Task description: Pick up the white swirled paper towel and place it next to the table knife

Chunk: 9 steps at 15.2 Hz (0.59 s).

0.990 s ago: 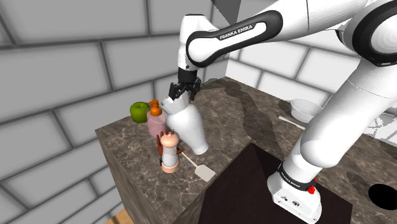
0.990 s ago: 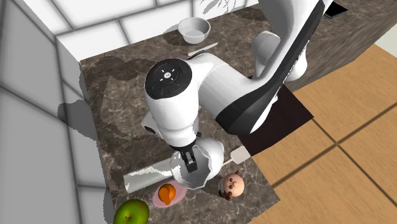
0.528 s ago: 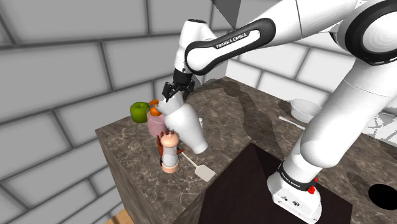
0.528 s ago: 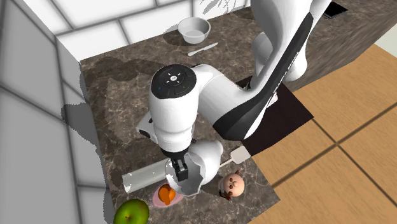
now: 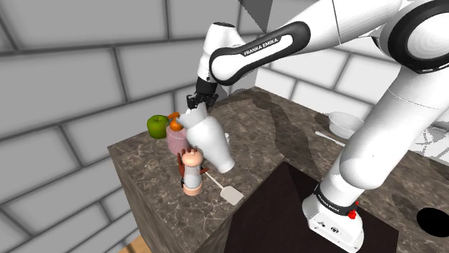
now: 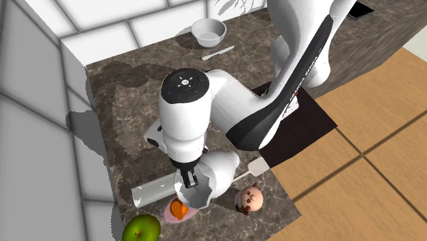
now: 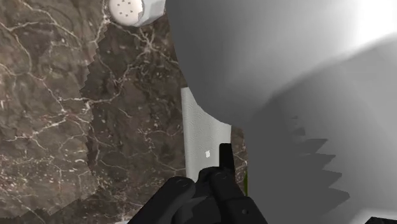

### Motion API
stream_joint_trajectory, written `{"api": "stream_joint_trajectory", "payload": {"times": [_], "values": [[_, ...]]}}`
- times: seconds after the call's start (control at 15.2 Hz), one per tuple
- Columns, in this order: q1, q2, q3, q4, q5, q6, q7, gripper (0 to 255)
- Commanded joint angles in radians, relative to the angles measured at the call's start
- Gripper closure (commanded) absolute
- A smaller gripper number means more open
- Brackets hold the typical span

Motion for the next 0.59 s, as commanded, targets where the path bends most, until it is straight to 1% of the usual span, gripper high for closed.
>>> {"api": "stream_joint_trajectory", "payload": {"times": [0.0,0.07,0.13,0.2,0.26,0.33,0.4,0.53], "values": [[-0.002,-0.025,-0.002,-0.038,0.012,-0.196,-0.014,255],[0.005,-0.025,0.006,-0.04,0.007,-0.193,0.004,255],[0.013,-0.02,0.016,-0.009,-0.002,-0.217,0.029,255],[0.013,-0.037,0.015,-0.052,0.007,-0.19,0.022,255],[0.007,-0.05,0.006,-0.049,0.015,-0.206,0.004,255],[0.014,-0.06,0.015,-0.062,0.014,-0.203,0.02,255],[0.008,0.001,0.011,-0.006,-0.001,-0.203,0.017,255],[0.009,-0.011,0.009,0.009,0.002,-0.23,0.016,255]]}}
